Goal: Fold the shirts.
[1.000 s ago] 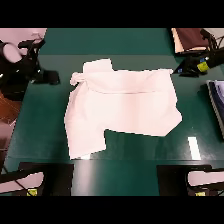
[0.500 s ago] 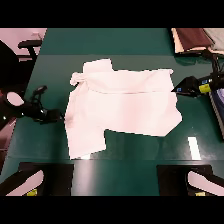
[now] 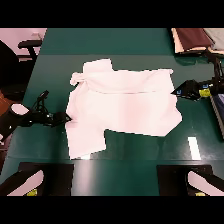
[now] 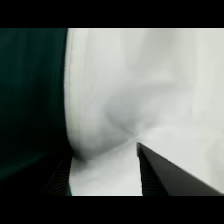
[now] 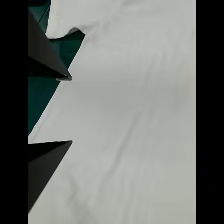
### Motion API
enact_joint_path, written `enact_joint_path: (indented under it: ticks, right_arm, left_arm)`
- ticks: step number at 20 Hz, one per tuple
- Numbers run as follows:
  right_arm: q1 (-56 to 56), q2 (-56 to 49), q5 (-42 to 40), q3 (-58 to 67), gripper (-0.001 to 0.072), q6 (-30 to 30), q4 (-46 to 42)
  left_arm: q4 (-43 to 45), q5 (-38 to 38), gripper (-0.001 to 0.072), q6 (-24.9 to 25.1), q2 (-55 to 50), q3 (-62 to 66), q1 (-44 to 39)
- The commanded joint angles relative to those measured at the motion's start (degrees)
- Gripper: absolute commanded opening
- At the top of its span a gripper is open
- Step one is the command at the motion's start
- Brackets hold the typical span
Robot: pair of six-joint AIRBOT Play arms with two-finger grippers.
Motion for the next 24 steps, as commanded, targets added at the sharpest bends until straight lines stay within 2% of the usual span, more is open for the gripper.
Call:
enact_joint_path:
  ticks: [1,2,6,9,11,15,18,19,21,22,24]
  right_arm:
    - [-1.05,0.24,0.61,-0.22,0.0428,0.02,-0.50]
    - [-2.38,0.24,1.09,-0.46,0.0428,0.02,-0.46]
    - [-10.36,0.26,3.15,-8.07,0.0428,0.04,-2.05]
    - [-15.08,0.22,1.70,-17.55,0.0441,0.22,-9.09]
    - [-16.63,0.22,-1.18,-23.69,0.0458,0.22,-8.90]
    - [-12.90,0.17,-8.74,-31.52,0.0452,0.24,-8.46]
    - [-8.07,-3.13,-11.50,-31.80,0.0444,0.24,-4.31]
    - [-6.43,-4.66,-12.07,-31.06,0.0361,0.20,-3.96]
    - [-2.64,-7.08,-13.09,-28.37,0.0073,-0.79,-4.04]
    - [-1.22,-7.13,-13.38,-26.67,0.0015,-1.05,-4.46]
    - [0.17,-4.39,-13.35,-22.10,0.0014,-1.05,-4.83]
  left_arm:
    - [-3.58,1.03,0.0232,0.39,0.07,-0.44,0.02]
    - [-4.13,0.72,0.0033,1.14,0.07,-0.42,0.02]
    - [-4.35,-2.38,0.0023,2.27,0.24,1.53,0.02]
    - [-3.54,-2.89,0.0023,2.25,2.47,4.46,0.02]
    - [-3.54,-2.93,0.0023,2.25,3.30,6.21,0.02]
    - [-3.58,-2.95,0.0024,2.25,3.32,7.37,0.02]
    - [-3.58,-2.99,0.0024,2.23,3.32,7.37,0.02]
    - [-3.58,-3.39,0.0024,2.23,3.32,7.37,0.02]
    - [-3.65,-4.26,0.0024,1.90,3.32,7.39,0.02]
    - [-3.65,-4.79,0.0023,0.92,3.48,7.39,0.04]
    - [-3.63,-5.66,0.0023,0.24,6.08,7.76,0.04]
